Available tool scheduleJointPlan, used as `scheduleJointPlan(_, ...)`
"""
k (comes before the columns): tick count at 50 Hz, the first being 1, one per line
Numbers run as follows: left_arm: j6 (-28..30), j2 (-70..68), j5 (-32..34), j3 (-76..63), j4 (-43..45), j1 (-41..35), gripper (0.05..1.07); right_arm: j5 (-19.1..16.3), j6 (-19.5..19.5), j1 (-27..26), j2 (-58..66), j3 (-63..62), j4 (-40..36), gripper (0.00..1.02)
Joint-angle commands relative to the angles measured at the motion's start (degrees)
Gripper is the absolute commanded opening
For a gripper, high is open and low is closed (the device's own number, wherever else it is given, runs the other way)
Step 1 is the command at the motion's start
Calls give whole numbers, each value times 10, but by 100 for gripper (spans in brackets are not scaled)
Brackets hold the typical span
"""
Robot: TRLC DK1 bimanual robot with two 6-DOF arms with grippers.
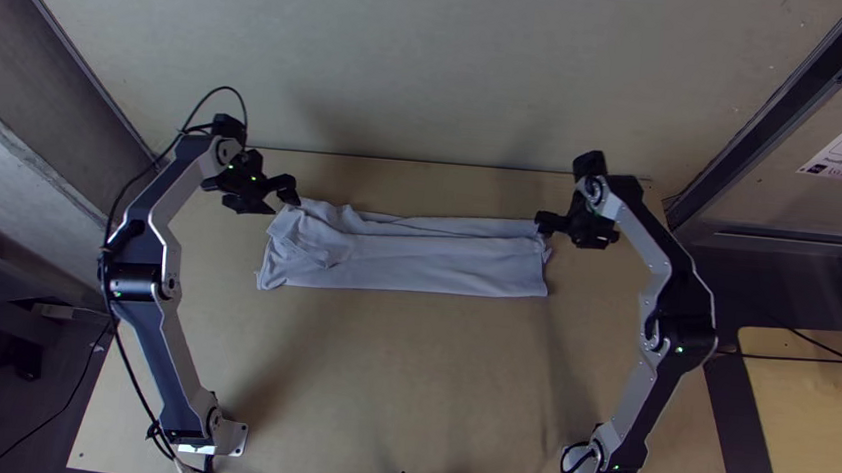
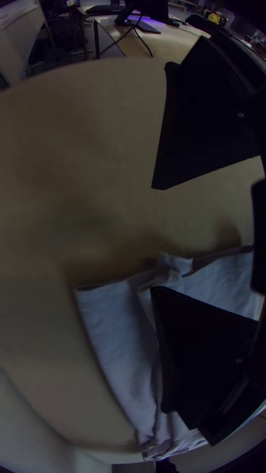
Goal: Fold the t-shirt
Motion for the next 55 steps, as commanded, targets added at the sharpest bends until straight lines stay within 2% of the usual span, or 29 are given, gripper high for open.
scheduleJointPlan(1, -8, -36, 3, -24, 5, 31, 103, 6, 6, -12, -66, -16, -7, 98)
scheduleJointPlan(9, 11, -67, 16, -47, 6, 73, 103, 6, 5, -24, -118, -23, -7, 98)
scheduleJointPlan(22, 37, -115, 154, -117, 6, 143, 103, 5, -2, -27, -179, -30, -7, 98)
scheduleJointPlan(26, 65, -125, 203, -141, 3, 161, 103, 6, -2, -26, -197, -33, -7, 98)
scheduleJointPlan(36, 145, -119, 245, -195, 1, 192, 103, 6, -4, -27, -229, -46, -6, 98)
scheduleJointPlan(47, 207, -88, 292, -230, 1, 220, 103, 6, -9, -22, -260, -66, -6, 98)
scheduleJointPlan(55, 216, -44, 311, -228, -2, 221, 103, 6, -14, -20, -277, -83, -6, 98)
